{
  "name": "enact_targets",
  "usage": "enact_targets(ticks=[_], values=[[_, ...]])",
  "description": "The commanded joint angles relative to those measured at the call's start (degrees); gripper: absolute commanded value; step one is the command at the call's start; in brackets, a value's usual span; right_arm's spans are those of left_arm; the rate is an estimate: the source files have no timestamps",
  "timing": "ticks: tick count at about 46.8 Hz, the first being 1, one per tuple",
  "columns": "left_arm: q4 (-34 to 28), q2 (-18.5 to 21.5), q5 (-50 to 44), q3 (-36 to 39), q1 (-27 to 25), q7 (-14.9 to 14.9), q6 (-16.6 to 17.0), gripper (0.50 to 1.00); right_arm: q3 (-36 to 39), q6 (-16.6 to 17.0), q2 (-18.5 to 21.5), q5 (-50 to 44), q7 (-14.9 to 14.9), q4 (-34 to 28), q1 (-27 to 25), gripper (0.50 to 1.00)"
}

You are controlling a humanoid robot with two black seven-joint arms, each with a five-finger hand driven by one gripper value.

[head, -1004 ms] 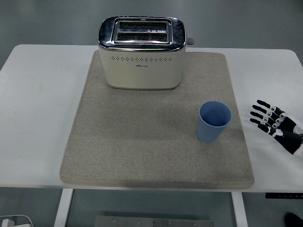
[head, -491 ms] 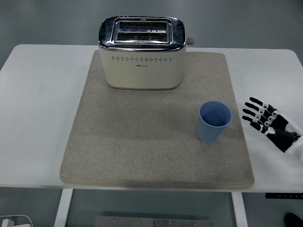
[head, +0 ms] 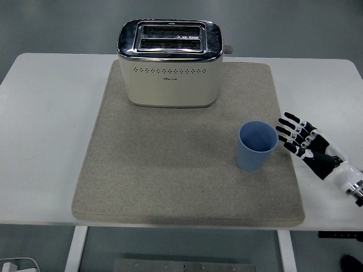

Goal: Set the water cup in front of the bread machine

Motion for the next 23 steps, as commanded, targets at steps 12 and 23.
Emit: enact_targets(ticks=[12,23], values=[[0.00,0.00,0.00,0.00,0.00,0.00,0.00,1.000,-0.01,-0.87,1.82,0.00,0.00,0.01,-1.80,0.915],[0.00,0.00,0.00,0.00,0.00,0.00,0.00,1.000,-0.01,-0.96,2.61,0.00,0.00,0.54,-2.59,0.915]])
